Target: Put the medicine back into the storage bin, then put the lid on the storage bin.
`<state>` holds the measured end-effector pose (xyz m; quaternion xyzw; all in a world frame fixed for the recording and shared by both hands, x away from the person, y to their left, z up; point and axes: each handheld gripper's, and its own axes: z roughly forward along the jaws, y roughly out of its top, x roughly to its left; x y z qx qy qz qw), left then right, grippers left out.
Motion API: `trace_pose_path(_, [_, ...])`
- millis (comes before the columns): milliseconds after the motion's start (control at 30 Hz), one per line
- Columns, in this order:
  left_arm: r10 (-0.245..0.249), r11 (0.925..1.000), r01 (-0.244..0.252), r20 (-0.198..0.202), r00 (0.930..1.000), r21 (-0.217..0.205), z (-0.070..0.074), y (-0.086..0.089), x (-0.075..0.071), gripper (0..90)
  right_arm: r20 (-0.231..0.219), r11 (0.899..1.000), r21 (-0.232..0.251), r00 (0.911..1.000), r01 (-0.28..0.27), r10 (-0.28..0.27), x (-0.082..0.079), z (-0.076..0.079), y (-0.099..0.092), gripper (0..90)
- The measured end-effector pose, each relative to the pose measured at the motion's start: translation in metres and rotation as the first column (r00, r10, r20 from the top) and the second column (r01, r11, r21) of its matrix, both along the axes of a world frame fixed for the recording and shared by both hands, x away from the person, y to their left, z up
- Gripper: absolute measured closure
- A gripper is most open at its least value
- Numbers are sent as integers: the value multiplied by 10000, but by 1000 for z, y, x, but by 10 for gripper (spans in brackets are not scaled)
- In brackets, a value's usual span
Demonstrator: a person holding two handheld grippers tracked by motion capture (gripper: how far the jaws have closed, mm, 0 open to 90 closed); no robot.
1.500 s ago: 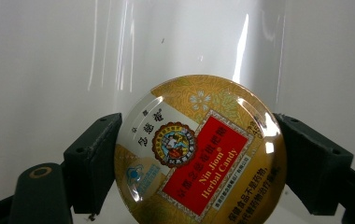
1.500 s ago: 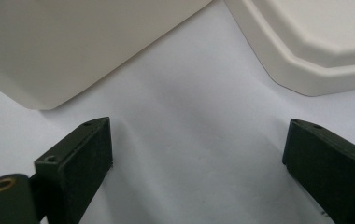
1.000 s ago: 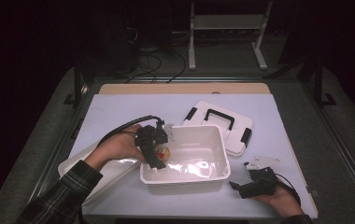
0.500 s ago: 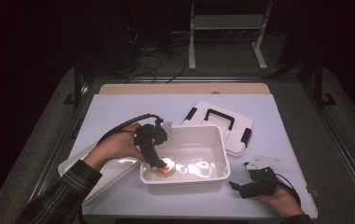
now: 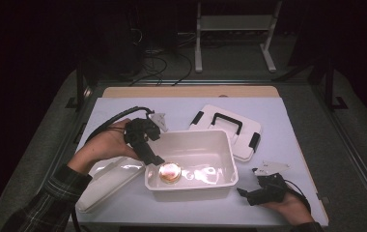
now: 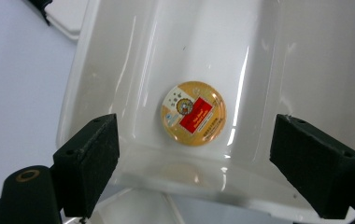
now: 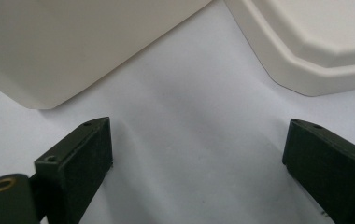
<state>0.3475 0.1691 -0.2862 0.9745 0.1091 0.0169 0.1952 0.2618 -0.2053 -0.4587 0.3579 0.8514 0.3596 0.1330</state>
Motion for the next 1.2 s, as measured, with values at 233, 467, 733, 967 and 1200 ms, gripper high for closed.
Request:
trace_pose_path(233, [428, 9991, -428, 158, 9990, -11, 5, 21, 0, 149, -16, 10000, 21, 10000, 19, -19, 0, 0, 0, 77])
trace_pose_path(467, [1211, 9924, -1207, 174, 9925, -228, 7, 52, -1, 151, -9, 10000, 6, 10000, 6, -6, 0, 0, 0, 77])
trace_pose_path(733, [2181, 9755, -2172, 220, 9757, -356, 0, 92, -4, 153, 8, 10000, -12, 10000, -8, 8, 0, 0, 0, 77])
trace_pose_path(967, [3141, 9492, -3132, 327, 9488, -291, -17, 122, -8, 213, 14, 10000, -14, 10000, -11, 11, 0, 0, 0, 77])
trace_pose_path(1200, [4123, 9110, -4122, 422, 9101, -103, -38, 149, -11, 347, 20, 10000, -16, 10000, -19, 19, 0, 0, 0, 77])
